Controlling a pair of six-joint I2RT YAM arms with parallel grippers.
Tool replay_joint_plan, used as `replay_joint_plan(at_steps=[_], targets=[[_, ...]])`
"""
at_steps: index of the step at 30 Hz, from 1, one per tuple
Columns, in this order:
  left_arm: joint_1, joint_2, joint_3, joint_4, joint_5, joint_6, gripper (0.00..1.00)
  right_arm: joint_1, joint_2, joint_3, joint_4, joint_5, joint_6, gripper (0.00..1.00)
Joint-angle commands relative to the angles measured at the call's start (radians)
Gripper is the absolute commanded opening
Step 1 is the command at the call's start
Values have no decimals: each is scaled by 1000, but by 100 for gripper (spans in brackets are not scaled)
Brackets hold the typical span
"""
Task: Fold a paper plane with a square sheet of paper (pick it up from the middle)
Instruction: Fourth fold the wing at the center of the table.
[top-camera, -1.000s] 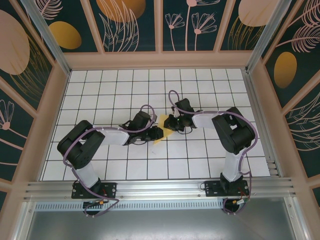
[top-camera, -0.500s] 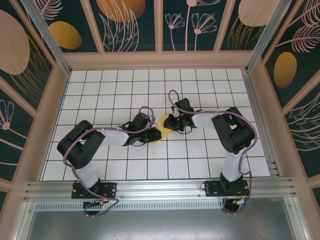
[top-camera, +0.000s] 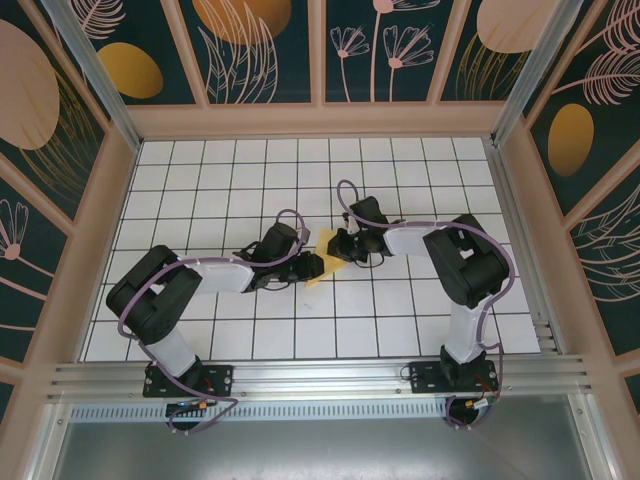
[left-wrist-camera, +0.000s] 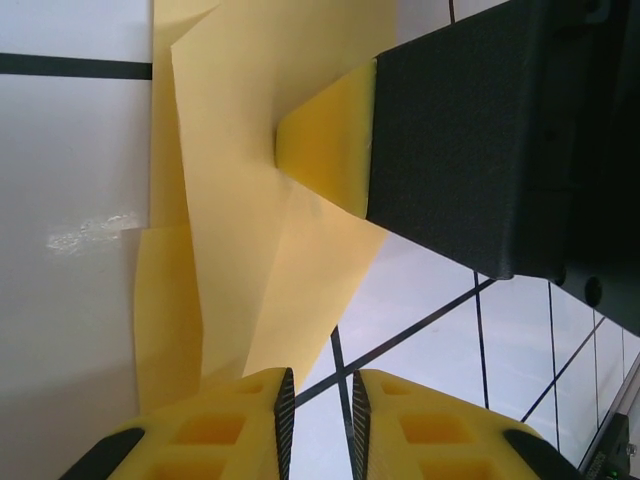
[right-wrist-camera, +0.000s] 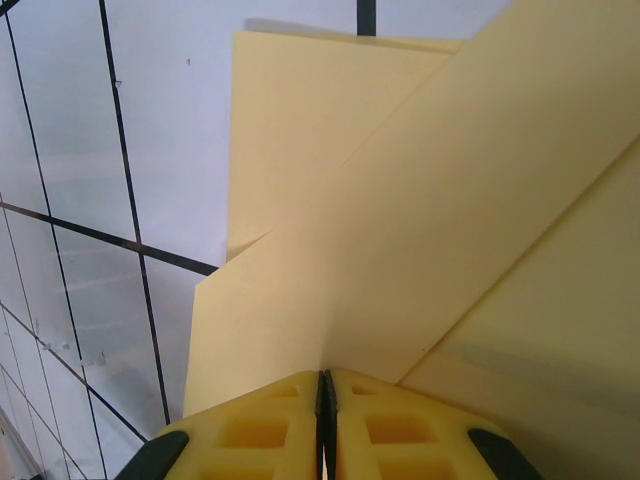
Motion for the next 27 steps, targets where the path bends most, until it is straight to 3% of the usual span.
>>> replay_joint_plan(at_steps=[1,9,27], targets=[[2,20,33,-23,-26,7,26,-2,77,-27,-81,106,-2,11],[2,76,10,-38,3,6,21,-3,79,-25,-82,103,-2,11],[-2,40,-67,-115,-3,52,16,-4,90,-22,-87,107,4,11]])
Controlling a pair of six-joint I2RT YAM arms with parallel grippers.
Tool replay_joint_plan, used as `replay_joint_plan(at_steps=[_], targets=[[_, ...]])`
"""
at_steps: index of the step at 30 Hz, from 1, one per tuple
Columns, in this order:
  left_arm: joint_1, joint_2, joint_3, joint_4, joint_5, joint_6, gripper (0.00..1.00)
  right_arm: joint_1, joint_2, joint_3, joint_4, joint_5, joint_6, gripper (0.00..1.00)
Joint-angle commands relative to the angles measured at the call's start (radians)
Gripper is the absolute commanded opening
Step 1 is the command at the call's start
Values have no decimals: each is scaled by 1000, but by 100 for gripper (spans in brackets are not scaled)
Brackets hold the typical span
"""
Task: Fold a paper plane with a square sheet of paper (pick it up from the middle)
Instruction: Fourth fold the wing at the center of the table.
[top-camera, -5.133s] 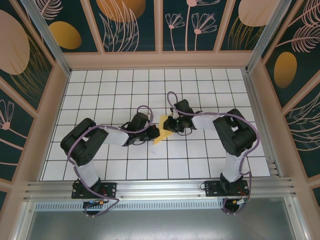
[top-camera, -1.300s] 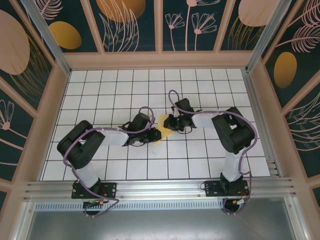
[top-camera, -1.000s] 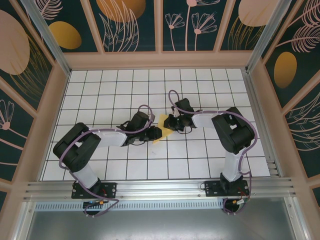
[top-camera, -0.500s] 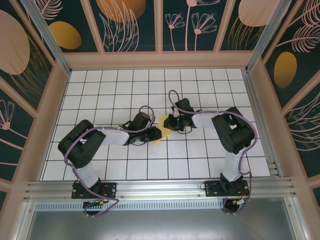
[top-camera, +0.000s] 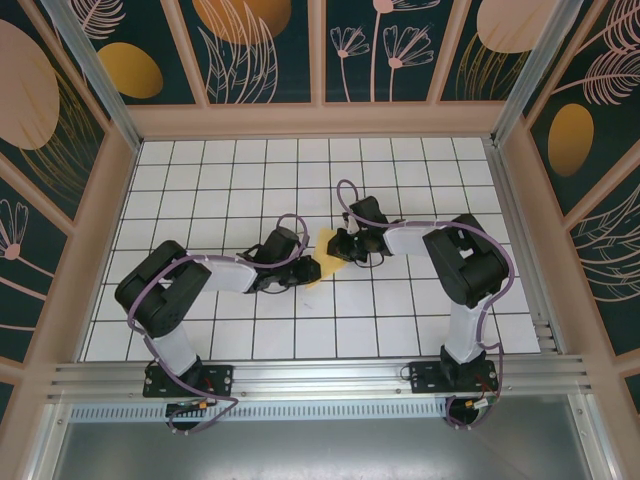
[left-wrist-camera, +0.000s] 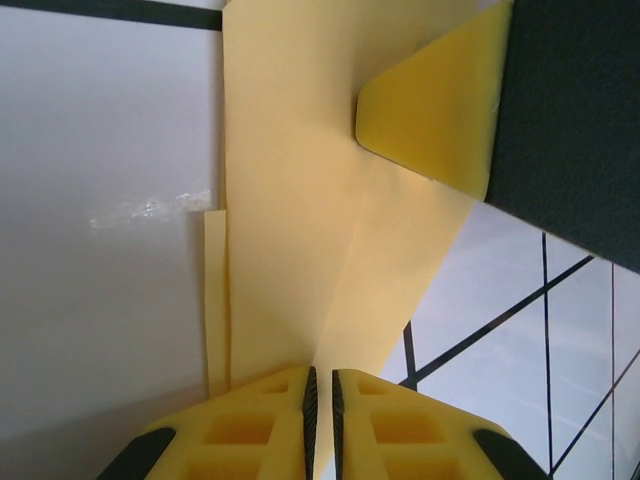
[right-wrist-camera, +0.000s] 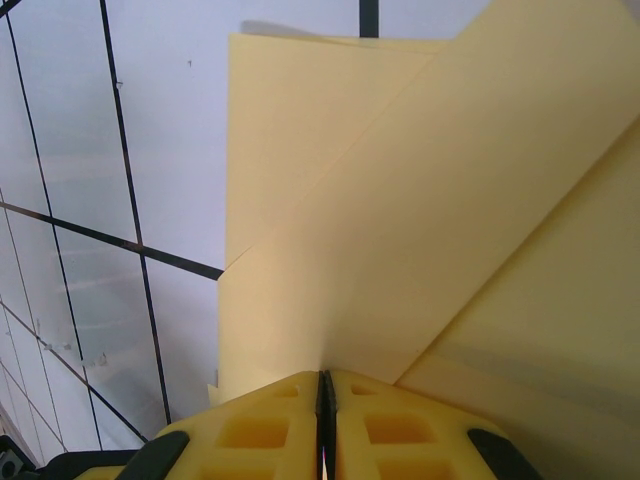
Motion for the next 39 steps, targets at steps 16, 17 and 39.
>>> replay_joint_plan(at_steps=[16,17,39], targets=[[-12,-91,-78,-204,-12,72,15,-4,91,-29,-90,115,6,11],[-12,-103,-75,-188,-9,64,15,-4,91,-29,-90,115,6,11],[-16,-75,-34,-137,8,8,16,-4,94,-33,-83,112,7,11]])
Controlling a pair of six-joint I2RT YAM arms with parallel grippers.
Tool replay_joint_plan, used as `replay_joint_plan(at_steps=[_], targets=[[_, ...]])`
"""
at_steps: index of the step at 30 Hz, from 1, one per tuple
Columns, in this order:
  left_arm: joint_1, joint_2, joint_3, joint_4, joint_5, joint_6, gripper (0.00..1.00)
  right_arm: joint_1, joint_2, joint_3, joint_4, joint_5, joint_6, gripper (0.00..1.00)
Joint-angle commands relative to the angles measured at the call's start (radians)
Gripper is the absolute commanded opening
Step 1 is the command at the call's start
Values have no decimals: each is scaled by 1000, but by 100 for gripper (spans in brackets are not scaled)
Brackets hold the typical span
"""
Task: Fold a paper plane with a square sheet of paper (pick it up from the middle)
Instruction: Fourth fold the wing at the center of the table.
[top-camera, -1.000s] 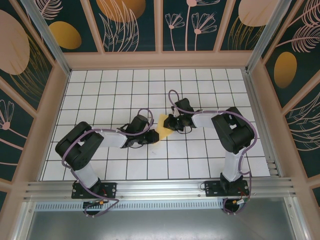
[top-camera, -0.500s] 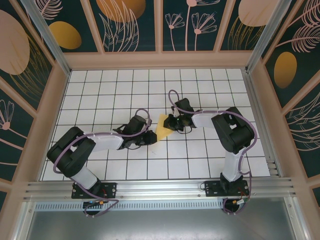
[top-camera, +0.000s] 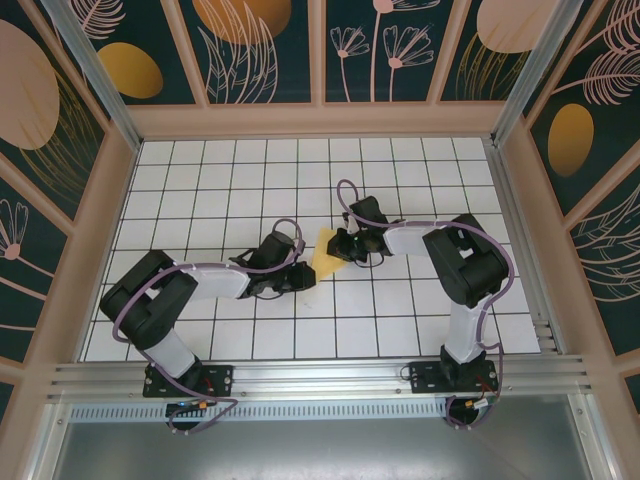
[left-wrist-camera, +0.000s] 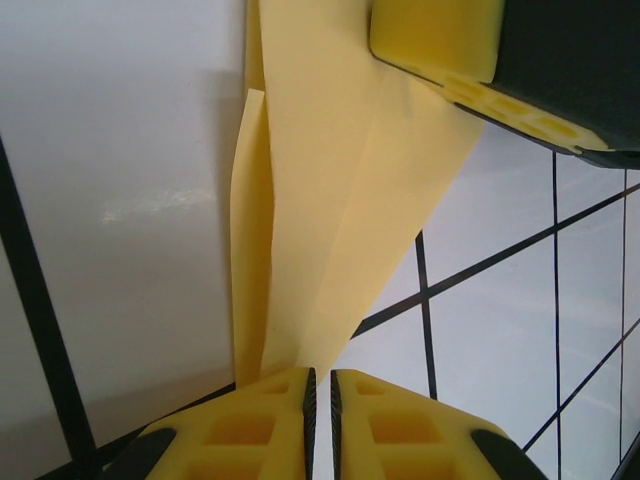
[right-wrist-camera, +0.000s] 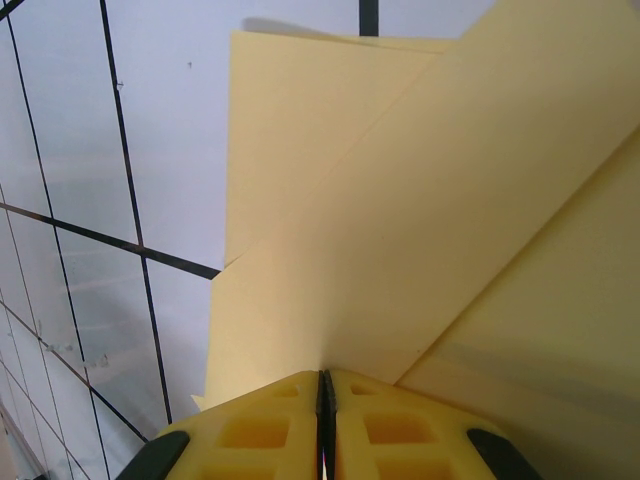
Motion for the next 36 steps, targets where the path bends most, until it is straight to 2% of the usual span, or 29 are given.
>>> replay_joint_plan(at_steps=[1,7,16,20,25,29,36], targets=[[-9,18,12,-65,-3,-7,16,-5,94,-33,-84,112,4,11],[-8,20,11,-107,-31,4,16,-4,98,-32,-84,112,5,11],[-12,20,-28,-125,-5,19,15,-4,99,-31,-89,112,5,11],[-12,-19,-31,-161,-22,46,13,-5,95,-32,-89,110,5,11],[-12,-102,-40,3,-14,6,11,-4,95,-29,-88,110,5,11],[-12,-70,-54,141,-9,-59,11,-4,98,-31,-85,110,6,11],[-12,-6,-50,69,-65,-61,9,-5,96,-30,-85,107,5,11]])
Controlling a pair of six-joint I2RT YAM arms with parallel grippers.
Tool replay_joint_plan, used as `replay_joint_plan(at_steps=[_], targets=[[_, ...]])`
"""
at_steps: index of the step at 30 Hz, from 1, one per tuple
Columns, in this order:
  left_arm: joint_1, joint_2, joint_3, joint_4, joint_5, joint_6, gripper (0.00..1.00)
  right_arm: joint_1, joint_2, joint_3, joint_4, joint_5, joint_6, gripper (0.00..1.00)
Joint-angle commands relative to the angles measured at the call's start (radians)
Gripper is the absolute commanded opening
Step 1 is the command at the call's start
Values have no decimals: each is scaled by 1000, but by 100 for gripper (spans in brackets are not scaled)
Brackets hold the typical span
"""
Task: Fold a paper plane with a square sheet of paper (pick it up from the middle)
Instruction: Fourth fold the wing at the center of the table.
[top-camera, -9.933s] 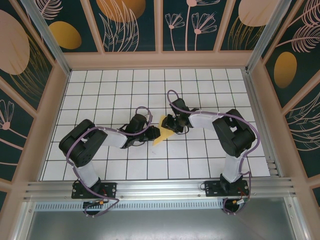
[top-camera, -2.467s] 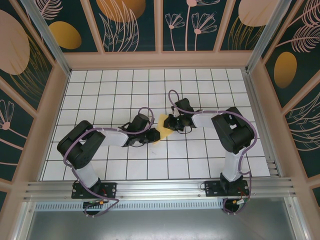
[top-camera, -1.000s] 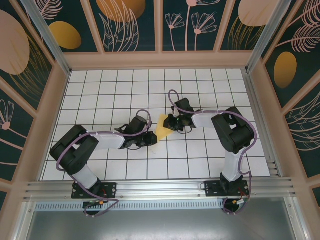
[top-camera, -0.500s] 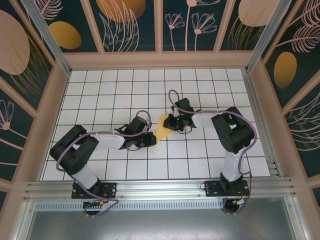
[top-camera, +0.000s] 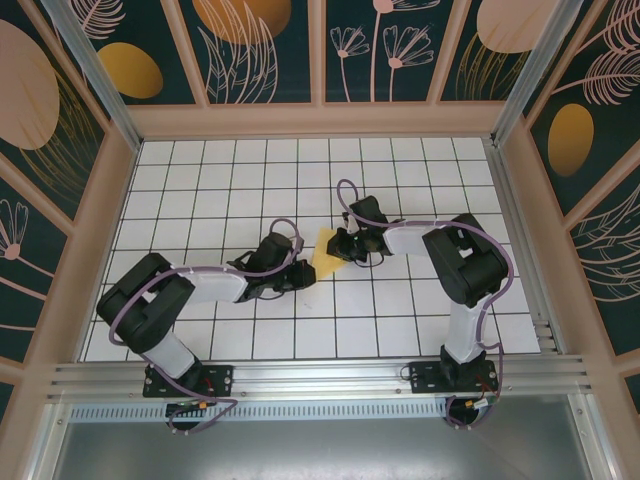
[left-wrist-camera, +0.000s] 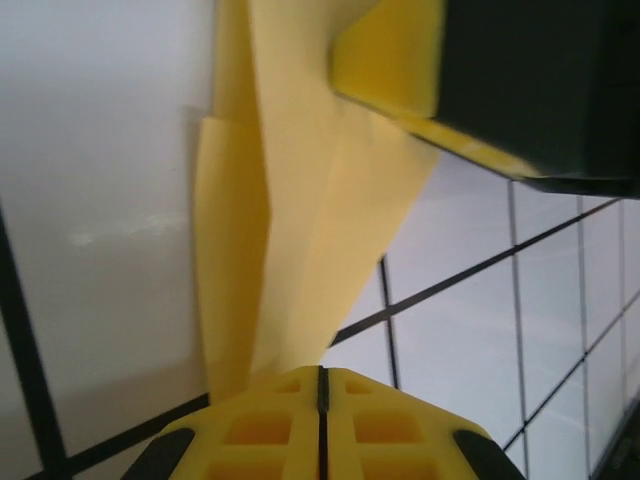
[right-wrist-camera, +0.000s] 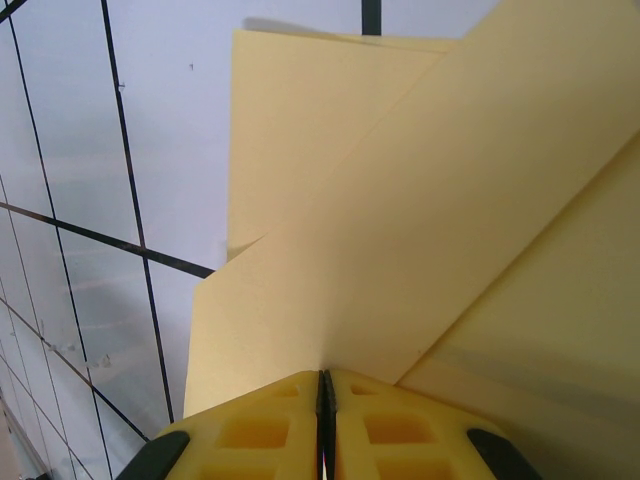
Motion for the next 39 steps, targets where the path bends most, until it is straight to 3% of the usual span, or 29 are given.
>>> replay_joint_plan(at_steps=[1,6,14,22,39], targets=[[-4,12,-11,-45,-50,-7,9,-4,90,-33,-86,112,5,11],[-4,-1,-24,-108,-92,3,8,-3,83,-28,-90,112,2,11],[-4,1,-99,-26,-78,-50,4,-3,8,10,-96,85,-27,11],[-5,16,-91,-34,-69,-41,1,68,-101,64,-146,58,-89,12],[-4,28,-78,-59,-83,-48,0,156,-24,46,-139,-26,-86,9]])
